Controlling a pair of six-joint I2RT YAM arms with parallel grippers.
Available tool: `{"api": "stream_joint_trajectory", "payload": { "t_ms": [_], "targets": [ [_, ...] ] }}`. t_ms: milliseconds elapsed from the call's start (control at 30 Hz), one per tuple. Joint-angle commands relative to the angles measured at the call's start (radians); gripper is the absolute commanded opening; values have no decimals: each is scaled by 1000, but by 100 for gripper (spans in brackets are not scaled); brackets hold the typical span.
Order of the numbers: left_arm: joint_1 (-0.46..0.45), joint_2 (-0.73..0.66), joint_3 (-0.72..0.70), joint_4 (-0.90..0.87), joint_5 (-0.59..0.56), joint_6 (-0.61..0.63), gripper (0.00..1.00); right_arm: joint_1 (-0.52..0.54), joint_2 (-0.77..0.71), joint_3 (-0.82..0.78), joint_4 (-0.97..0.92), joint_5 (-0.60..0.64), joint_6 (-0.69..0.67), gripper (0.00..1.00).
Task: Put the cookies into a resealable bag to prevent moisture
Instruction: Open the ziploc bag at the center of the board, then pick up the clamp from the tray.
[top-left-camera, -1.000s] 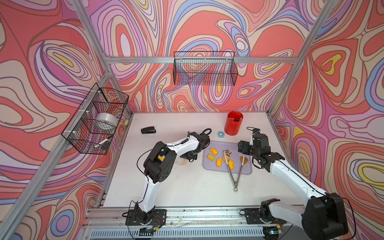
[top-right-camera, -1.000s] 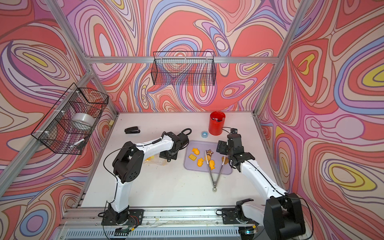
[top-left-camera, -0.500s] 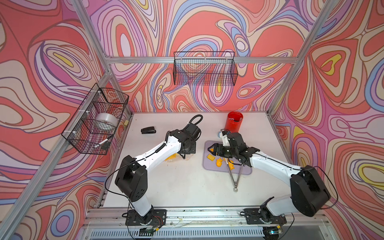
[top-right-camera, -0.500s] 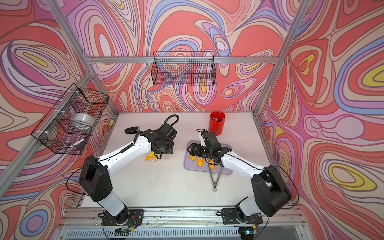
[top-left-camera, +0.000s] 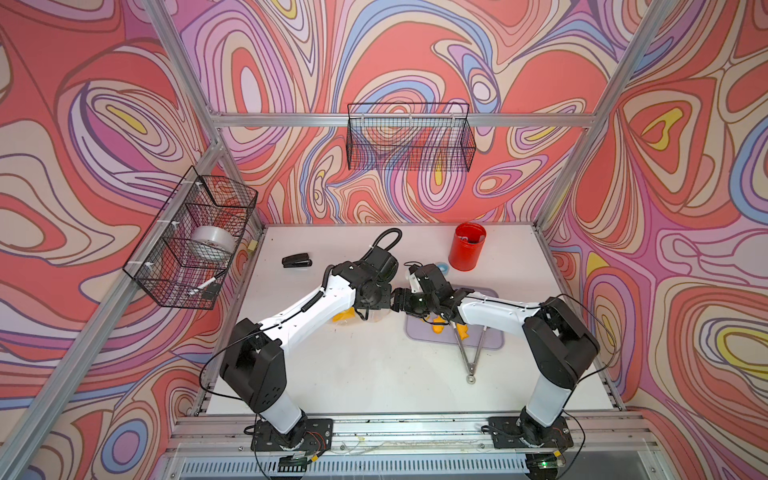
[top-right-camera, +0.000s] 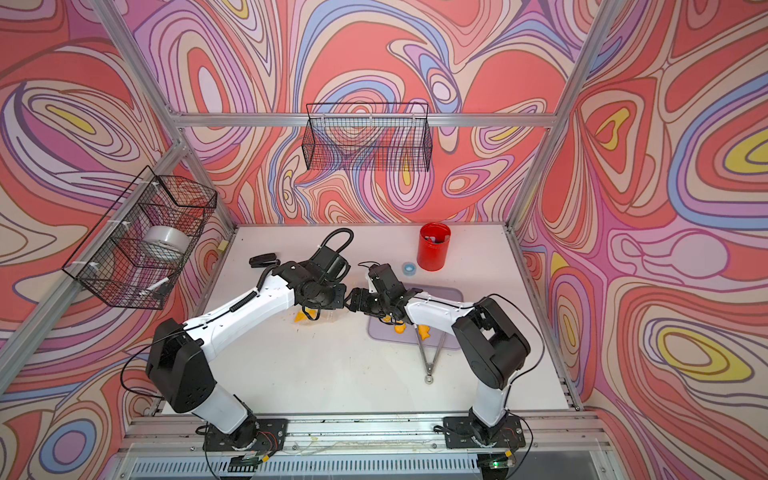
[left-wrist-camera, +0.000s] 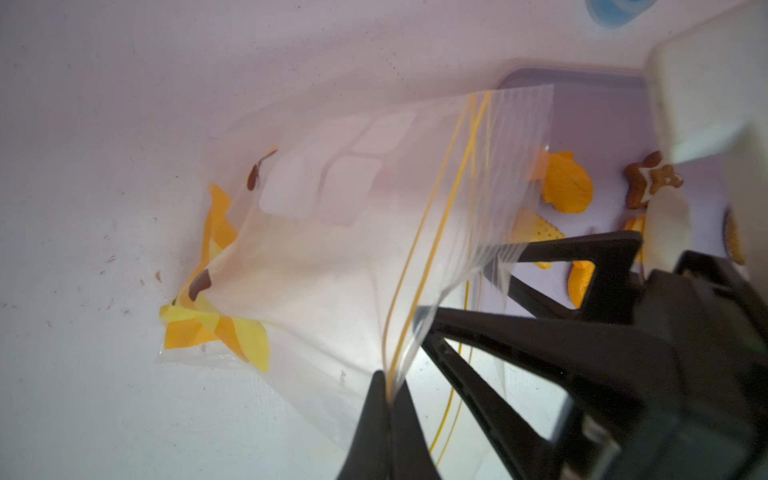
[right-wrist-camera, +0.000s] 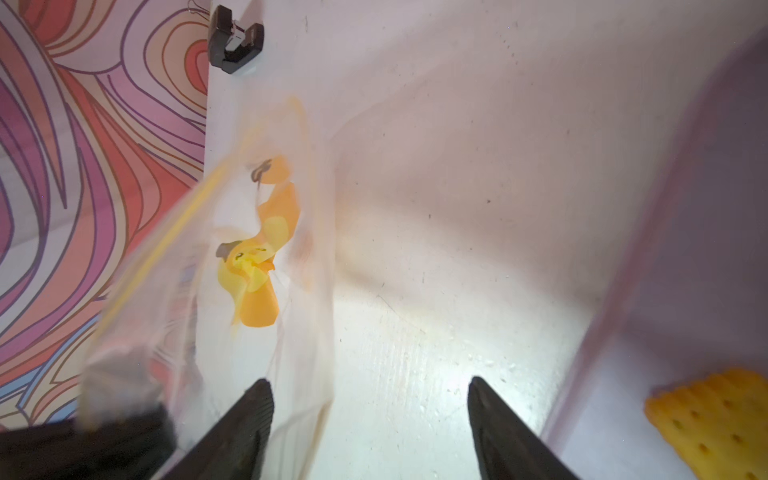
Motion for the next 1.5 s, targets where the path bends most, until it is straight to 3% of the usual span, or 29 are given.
{"api": "stream_joint_trajectory", "payload": {
  "t_ms": [0, 167, 367, 667, 800, 900, 1167, 1300, 1467],
  "targets": [
    [21, -50, -1, 9, 8, -15, 0, 2, 26, 47, -124, 81, -16, 74],
    [65, -105, -11, 8, 2, -39, 0, 2, 34, 98, -258, 160, -100, 74],
    [87, -116, -31, 29, -1, -45, 0, 2, 27, 112, -254, 120, -144, 76],
    [104, -45, -86, 98, 32, -73, 0, 1, -85, 103, -236, 68, -184, 95],
    [105, -12, -78, 120, 44, -66, 0, 1, -196, 107, -351, 132, -233, 98],
    [108, 4, -67, 131, 57, -60, 0, 0, -283, 103, -497, 250, -260, 99],
    [109, 7, -47, 124, 79, -33, 0, -32, -408, 34, -977, 568, -155, 98],
    [110, -3, -39, 116, 88, -17, 0, -35, -433, -65, -1064, 564, -81, 99],
    [111, -5, -39, 109, 94, -6, 0, -35, -448, -190, -996, 496, -29, 98]
  ]
}}
